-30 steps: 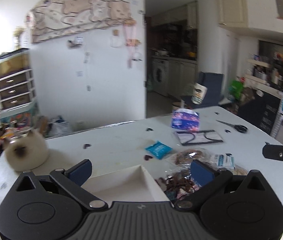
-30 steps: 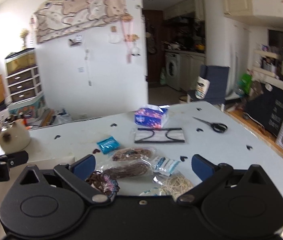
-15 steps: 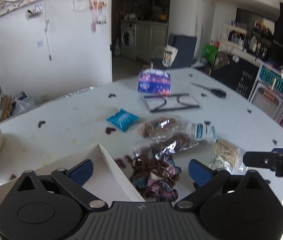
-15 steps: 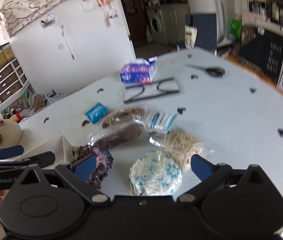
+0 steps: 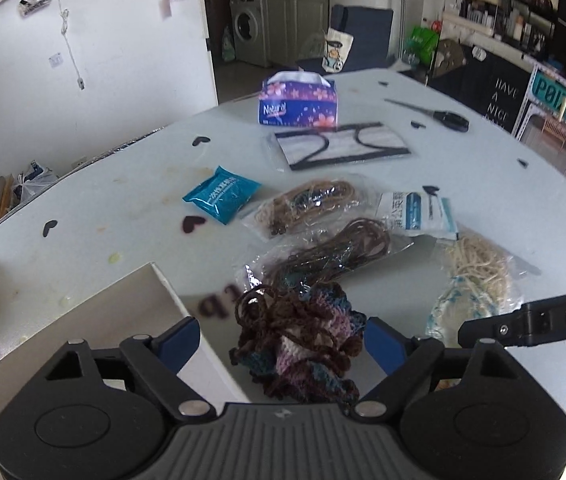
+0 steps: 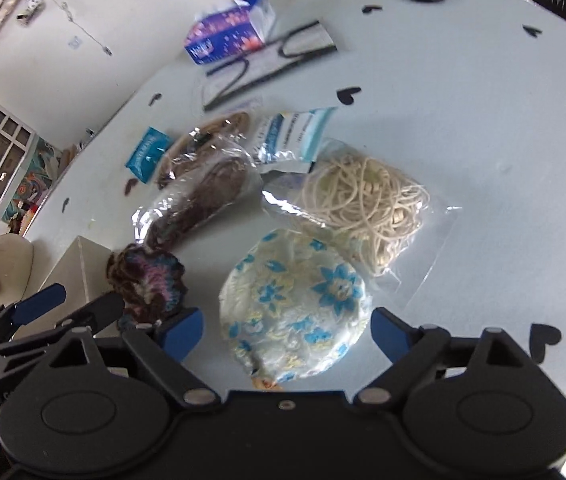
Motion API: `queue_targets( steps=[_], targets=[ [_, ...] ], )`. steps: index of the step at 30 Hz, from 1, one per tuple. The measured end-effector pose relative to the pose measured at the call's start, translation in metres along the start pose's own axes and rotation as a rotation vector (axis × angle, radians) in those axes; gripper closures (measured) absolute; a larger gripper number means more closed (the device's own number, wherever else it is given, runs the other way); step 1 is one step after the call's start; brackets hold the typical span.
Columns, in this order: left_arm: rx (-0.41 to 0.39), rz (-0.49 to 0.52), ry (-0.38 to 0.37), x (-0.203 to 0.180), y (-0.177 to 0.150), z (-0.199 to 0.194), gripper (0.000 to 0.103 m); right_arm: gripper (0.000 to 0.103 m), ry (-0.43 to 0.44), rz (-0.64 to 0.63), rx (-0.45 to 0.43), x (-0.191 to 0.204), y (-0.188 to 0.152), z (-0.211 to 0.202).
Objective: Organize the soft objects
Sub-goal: 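Grasp the crocheted scrunchie with the left tool while the right tool grasps the flowered pouch, then carry the pouch and scrunchie into the white tray and release both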
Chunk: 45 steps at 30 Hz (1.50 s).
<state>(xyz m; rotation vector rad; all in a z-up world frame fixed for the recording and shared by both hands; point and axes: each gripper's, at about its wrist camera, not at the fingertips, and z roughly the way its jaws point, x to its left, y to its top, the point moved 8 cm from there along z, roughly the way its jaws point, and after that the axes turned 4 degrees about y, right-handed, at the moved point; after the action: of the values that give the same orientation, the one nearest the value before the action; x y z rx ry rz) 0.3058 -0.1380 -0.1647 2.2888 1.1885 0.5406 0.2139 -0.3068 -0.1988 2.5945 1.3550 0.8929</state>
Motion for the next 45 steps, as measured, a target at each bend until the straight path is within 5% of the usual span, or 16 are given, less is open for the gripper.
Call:
queue_targets(
  steps=[8,19,34,45],
  targets=[
    [0.089,0.064,0.018,-0.016,-0.004,0.035,0.021,0.012,0.041,-0.029,0.089,0.000,0.009,0.019],
    [0.112,-0.012,0.057,-0.015,-0.006,0.037,0.045,0.044,0.071,-0.105,0.142,0.001,0.013,0.022],
    [0.006,-0.209,0.004,-0.021,-0.021,-0.027,0.048,0.049,0.110,-0.170,0.035,0.010,0.016,-0.006],
    [-0.094,-0.348,0.085,0.013,-0.054,-0.091,0.048,0.049,0.162,-0.260,-0.013,0.051,0.008,-0.021]
  ],
)
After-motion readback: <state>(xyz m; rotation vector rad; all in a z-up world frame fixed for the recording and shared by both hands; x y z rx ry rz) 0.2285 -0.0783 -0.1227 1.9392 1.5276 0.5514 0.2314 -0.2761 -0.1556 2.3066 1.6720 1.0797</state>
